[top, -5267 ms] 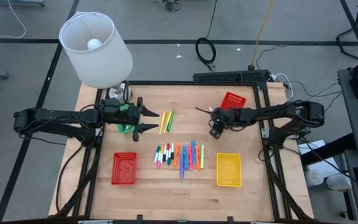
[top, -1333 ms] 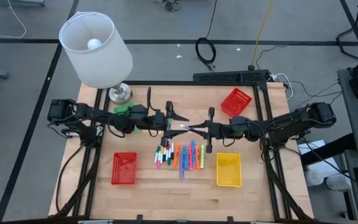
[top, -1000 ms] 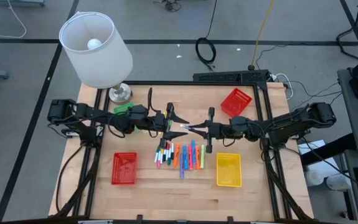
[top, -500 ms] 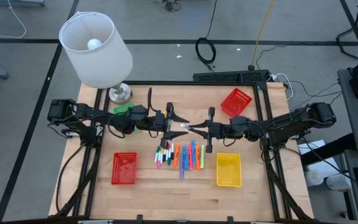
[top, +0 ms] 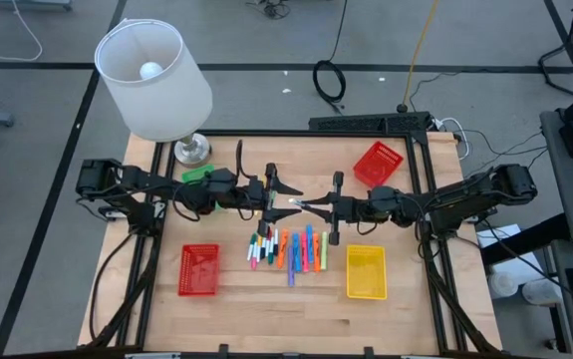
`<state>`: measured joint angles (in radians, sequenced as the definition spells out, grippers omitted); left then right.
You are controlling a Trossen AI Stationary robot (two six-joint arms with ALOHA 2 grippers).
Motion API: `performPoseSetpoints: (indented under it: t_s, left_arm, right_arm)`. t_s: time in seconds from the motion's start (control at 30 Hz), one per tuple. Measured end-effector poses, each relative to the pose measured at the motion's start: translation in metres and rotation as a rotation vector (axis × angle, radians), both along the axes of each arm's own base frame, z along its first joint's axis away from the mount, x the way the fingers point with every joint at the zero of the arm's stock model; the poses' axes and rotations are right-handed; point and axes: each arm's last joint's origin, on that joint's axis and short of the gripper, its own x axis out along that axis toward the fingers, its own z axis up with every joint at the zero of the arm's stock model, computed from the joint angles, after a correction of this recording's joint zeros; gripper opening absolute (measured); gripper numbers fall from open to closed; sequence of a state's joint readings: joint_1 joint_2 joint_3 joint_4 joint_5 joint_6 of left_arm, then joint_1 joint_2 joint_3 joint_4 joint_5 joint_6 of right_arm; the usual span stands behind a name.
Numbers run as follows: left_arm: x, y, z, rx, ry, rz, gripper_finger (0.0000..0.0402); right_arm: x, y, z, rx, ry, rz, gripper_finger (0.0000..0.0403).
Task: Pick & Place Markers
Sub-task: Put the blue marker pen into the green basket
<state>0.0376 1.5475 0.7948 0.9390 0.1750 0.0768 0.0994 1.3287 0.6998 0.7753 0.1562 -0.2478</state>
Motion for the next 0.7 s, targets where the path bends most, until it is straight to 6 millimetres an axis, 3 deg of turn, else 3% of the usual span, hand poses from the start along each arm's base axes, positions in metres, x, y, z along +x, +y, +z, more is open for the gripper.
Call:
performPoseSetpoints:
  t_s: [0.37,0.7]
  left_arm:
    - [0.035,0.0,-0.008,0.001,0.047,-0.025,0.0211]
    - [0.023,0.0,0.01,0.048,0.083,-0.029,0.0211]
  right_arm:
    - [0.0,0.0,0.0,0.0,0.003,0.0,0.0018]
    - [0.0,0.0,-0.001,-0.012,0.009,0.0,0.0018]
